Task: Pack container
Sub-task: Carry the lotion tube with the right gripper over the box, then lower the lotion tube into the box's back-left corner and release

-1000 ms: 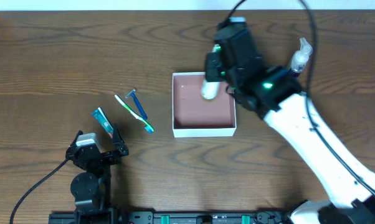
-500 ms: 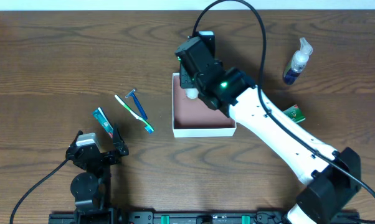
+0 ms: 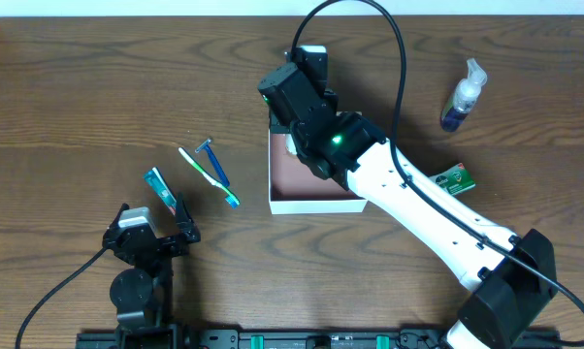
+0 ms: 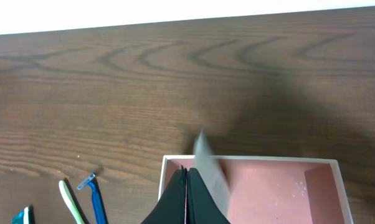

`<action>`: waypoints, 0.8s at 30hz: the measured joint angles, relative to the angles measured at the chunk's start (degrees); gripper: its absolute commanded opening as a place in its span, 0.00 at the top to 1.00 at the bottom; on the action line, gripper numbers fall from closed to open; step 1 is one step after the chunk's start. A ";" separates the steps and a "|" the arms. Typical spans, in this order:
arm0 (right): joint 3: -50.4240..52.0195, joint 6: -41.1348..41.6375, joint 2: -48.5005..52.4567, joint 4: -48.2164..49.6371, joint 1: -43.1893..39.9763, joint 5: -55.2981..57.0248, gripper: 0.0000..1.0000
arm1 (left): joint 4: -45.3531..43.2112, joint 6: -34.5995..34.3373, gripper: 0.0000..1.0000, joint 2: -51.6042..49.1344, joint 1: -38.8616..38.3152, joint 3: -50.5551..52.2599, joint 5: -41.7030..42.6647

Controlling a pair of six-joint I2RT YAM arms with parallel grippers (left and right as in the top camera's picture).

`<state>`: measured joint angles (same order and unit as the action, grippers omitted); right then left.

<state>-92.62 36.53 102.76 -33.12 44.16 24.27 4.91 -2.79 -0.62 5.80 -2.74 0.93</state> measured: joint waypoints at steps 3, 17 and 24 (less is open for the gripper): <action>0.00 0.35 0.09 0.13 0.00 0.28 0.98 | 0.00 0.00 0.02 0.00 0.00 0.00 0.02; 0.00 0.22 1.75 -3.69 0.02 0.68 0.82 | 0.00 0.02 0.02 0.00 0.00 0.00 0.02; 0.00 -2.78 1.77 -3.89 0.02 -1.27 0.80 | 0.00 0.00 0.02 0.00 0.00 0.00 0.00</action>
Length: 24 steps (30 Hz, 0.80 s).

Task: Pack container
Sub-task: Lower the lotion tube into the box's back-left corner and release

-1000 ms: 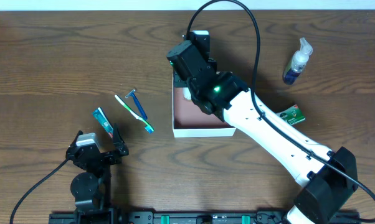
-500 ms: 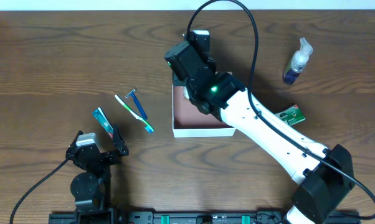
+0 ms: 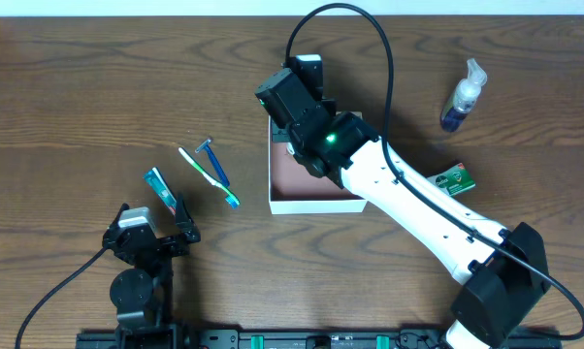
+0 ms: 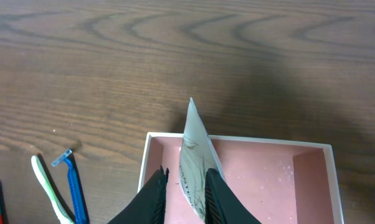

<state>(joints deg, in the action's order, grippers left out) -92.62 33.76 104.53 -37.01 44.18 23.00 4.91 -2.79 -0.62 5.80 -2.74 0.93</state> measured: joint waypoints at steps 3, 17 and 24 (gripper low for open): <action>0.00 -1.20 0.00 0.02 0.00 -0.57 0.77 | 0.00 0.00 0.02 0.00 0.00 0.00 0.02; -0.39 -11.76 0.00 5.16 0.00 -5.49 0.59 | 0.00 0.02 0.02 0.00 0.00 0.00 0.02; -1.36 -15.54 -0.02 4.74 -0.02 -6.29 0.59 | 0.00 0.00 0.02 0.00 0.00 0.00 0.02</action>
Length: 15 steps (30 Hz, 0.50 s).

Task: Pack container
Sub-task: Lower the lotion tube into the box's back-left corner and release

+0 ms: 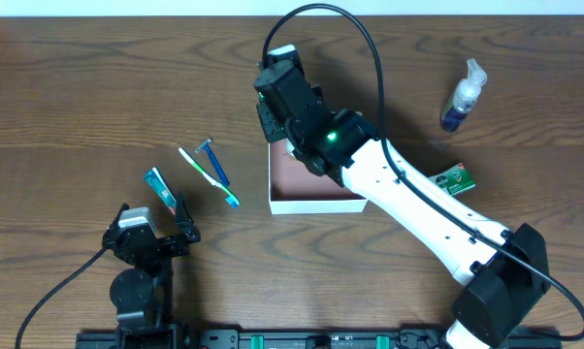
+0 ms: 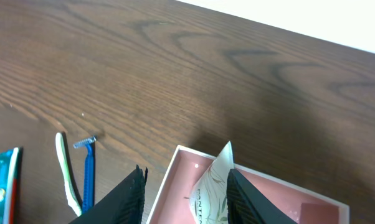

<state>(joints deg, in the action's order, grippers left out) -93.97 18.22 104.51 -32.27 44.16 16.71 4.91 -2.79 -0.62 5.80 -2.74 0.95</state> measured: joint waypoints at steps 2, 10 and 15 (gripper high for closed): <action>-0.02 -1.64 0.00 -0.04 0.00 -0.13 0.59 | 0.00 0.00 0.02 0.00 0.00 0.00 0.00; -0.04 -5.27 0.00 -2.64 -0.90 -0.09 0.60 | 0.00 0.02 0.02 0.00 0.00 0.00 0.00; -0.04 -5.51 0.00 -2.99 -3.28 -0.04 0.60 | 0.00 0.02 0.02 0.00 0.00 0.00 0.00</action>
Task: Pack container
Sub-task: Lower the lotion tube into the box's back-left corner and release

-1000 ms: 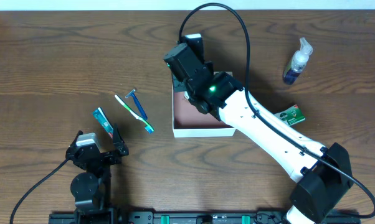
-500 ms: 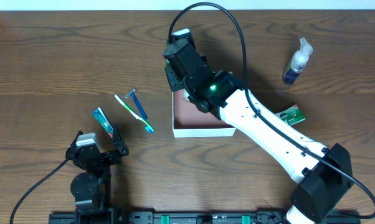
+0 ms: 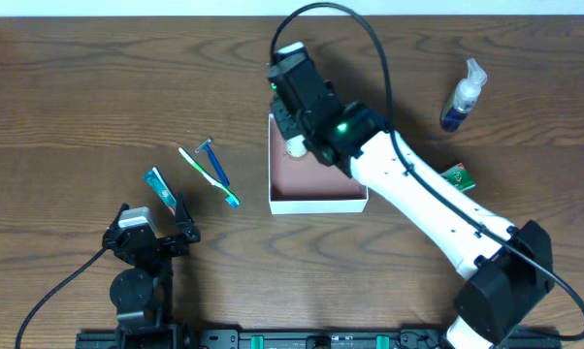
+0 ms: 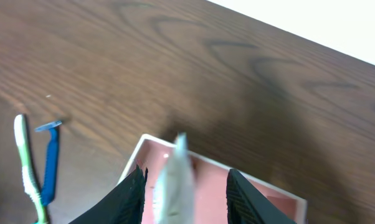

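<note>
The white box with a pink inside (image 3: 316,206) sits mid-table, and its far left corner shows in the right wrist view (image 4: 144,142). My right gripper (image 3: 294,124) (image 4: 184,200) hangs over that corner, open, jaws wide apart. A white sachet (image 4: 175,180), blurred, stands loose between the jaws inside the box, touching neither; from above a bit of it shows white (image 3: 296,148). My left gripper (image 3: 154,237) rests folded at the table's front left, near nothing.
A green-white toothbrush (image 3: 207,174) (image 4: 27,162) and blue razor (image 3: 214,163) (image 4: 49,158) lie left of the box, with a teal tube (image 3: 161,189) further left. A spray bottle (image 3: 464,95) stands at the far right. A green packet (image 3: 459,176) peeks from under the right arm.
The right gripper, still wide open, has shifted a little to the right over the box's far end. The sachet now looks blurred and more upright. The left arm is unchanged.
The right gripper was shut on the sachet above the box's far left corner. Then its jaws stood slightly apart with the sachet between them. Then they were wide open with the sachet leaning in the box, where it remains.
</note>
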`<action>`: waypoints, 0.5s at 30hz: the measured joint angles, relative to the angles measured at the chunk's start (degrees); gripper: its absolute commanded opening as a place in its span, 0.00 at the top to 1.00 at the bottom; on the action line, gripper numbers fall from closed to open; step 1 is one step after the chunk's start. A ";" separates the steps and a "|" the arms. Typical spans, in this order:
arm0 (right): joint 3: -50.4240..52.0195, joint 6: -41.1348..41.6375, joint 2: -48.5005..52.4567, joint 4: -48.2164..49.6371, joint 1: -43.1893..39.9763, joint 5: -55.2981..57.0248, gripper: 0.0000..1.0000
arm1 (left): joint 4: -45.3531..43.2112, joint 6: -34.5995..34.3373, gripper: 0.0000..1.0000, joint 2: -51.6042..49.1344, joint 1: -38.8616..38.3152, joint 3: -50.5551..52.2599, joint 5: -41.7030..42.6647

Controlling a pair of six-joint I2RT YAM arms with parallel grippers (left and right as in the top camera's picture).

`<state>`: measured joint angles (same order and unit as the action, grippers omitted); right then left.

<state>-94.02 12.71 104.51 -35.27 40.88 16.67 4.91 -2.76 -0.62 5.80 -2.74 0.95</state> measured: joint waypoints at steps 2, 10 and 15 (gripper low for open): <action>0.00 -0.02 0.00 -0.09 -0.61 -0.20 0.61 | 0.00 -0.02 0.02 0.00 0.00 0.00 0.00; 0.00 -0.28 0.35 -0.04 -1.16 -1.77 0.71 | 0.00 0.00 0.02 0.00 0.00 0.00 0.00; 0.00 0.63 1.44 -0.13 -1.16 -2.73 0.85 | 0.00 -0.02 0.02 0.00 0.00 0.00 -0.02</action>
<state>-94.02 13.34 105.95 -35.40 39.72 13.93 4.91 -2.79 -0.62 5.80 -2.74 0.93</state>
